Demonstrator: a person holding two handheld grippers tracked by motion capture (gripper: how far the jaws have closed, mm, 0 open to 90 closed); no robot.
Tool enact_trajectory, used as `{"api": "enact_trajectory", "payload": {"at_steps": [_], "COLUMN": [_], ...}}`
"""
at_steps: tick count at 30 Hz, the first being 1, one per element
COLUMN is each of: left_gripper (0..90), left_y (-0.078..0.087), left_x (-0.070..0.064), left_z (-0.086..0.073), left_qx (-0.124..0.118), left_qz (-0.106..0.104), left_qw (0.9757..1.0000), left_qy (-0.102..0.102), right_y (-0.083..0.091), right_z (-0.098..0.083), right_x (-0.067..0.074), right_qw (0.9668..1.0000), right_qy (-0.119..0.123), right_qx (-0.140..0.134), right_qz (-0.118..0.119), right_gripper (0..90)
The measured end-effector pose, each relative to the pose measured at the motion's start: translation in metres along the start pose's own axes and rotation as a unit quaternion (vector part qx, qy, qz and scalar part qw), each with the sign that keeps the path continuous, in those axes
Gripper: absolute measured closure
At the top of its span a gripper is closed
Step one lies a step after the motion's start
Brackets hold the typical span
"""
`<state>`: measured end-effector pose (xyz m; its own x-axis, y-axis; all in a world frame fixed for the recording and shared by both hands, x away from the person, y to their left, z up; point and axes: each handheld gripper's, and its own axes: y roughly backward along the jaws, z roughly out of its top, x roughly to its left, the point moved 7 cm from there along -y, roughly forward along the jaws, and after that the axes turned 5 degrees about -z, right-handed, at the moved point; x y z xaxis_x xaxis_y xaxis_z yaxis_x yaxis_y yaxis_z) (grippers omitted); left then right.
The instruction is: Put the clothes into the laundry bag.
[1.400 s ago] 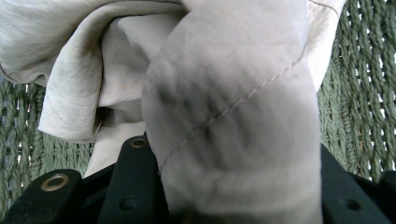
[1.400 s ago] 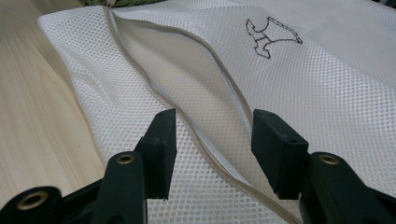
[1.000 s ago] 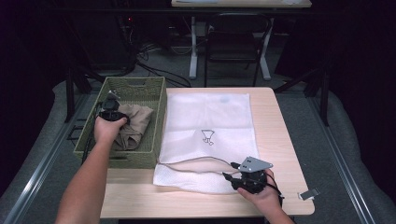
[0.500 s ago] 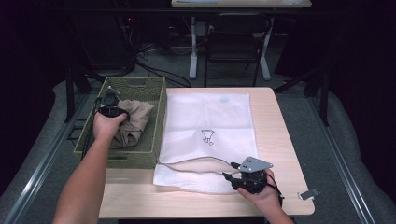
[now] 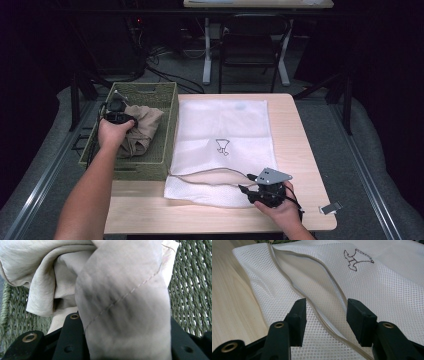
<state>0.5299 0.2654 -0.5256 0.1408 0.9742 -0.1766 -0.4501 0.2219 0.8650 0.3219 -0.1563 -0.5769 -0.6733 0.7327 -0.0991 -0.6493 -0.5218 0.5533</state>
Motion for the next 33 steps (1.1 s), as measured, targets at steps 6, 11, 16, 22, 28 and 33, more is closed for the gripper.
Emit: {"api": "enact_trajectory", "payload": {"at_steps": [6,11,16,22,28,33], "left_gripper": [61.3,61.3,61.3,61.3,61.3,61.3], "left_y": [0.003,0.005,0.009,0.018,0.026,0.032], "left_x": [-0.002,-0.005,-0.007,-0.011,-0.011,-0.012], "left_z": [0.000,0.001,0.003,0.006,0.008,0.009], "left_qx": [-0.001,-0.001,0.000,-0.001,-0.003,-0.005], "left_qz": [-0.002,-0.005,-0.008,-0.007,-0.005,-0.008], "left_qw": [1.0000,0.9999,0.9998,0.9996,0.9994,0.9993], "left_qy": [-0.006,-0.011,-0.017,-0.028,-0.035,-0.036], "right_y": [0.000,0.000,0.000,0.000,0.000,0.000], "right_z": [0.000,0.000,0.000,0.000,0.000,0.000], "right_x": [0.000,0.000,0.000,0.000,0.000,0.000], "right_qw": [1.0000,1.0000,1.0000,1.0000,1.0000,1.0000], "right_qy": [0.000,0.001,0.001,0.001,0.001,0.001], "right_qx": [0.000,0.000,0.001,0.000,0.001,0.001], "right_qz": [0.000,0.000,0.001,0.000,0.001,0.001], "right_gripper": [50.6,50.7,50.6,50.6,50.6,50.6]}}
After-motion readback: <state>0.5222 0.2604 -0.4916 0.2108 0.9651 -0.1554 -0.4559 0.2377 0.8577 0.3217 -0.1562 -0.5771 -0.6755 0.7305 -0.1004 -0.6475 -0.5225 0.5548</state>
